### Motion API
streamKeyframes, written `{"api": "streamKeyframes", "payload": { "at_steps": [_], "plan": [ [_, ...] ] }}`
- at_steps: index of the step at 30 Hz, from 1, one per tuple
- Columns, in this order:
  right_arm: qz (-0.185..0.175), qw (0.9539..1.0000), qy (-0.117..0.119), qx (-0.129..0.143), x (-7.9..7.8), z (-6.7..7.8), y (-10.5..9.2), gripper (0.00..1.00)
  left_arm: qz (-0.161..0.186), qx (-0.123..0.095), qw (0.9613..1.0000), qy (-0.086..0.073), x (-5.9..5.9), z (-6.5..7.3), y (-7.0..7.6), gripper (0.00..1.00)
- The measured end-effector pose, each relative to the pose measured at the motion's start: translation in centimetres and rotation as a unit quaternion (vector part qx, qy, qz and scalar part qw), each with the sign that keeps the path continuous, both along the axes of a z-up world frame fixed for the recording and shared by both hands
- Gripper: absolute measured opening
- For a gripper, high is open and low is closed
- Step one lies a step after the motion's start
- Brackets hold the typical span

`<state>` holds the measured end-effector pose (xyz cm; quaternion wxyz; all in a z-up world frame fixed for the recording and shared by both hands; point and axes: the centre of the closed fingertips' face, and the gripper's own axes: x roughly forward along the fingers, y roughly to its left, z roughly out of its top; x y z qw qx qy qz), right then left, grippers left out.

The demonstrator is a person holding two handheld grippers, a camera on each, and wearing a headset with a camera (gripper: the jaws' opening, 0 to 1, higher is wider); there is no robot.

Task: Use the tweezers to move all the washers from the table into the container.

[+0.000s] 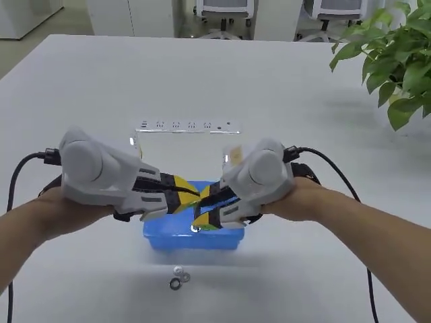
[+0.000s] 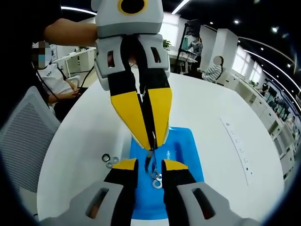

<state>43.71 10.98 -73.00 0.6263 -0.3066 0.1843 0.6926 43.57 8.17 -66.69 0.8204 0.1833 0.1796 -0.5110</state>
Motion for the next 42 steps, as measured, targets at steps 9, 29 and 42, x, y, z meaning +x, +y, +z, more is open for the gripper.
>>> {"api": "streamKeyframes", "payload": {
  "at_steps": [9,29,42],
  "plan": [
    [-0.022,0.9997,-0.002,0.011,-0.3,1.6,-0.7,0.3,0.005,-0.005,0.9999,-0.008,-0.5,1.7,-0.1,0.05],
    [-0.076,0.9967,0.007,0.028,-1.5,3.6,-3.5,0.58,0.023,-0.011,0.9995,-0.018,-2.2,4.5,0.7,0.05],
    [-0.097,0.9942,0.016,0.043,-2.4,3.8,-5.0,0.72,0.023,-0.013,0.9995,-0.015,-3.2,4.9,0.8,0.05]
  ]
}}
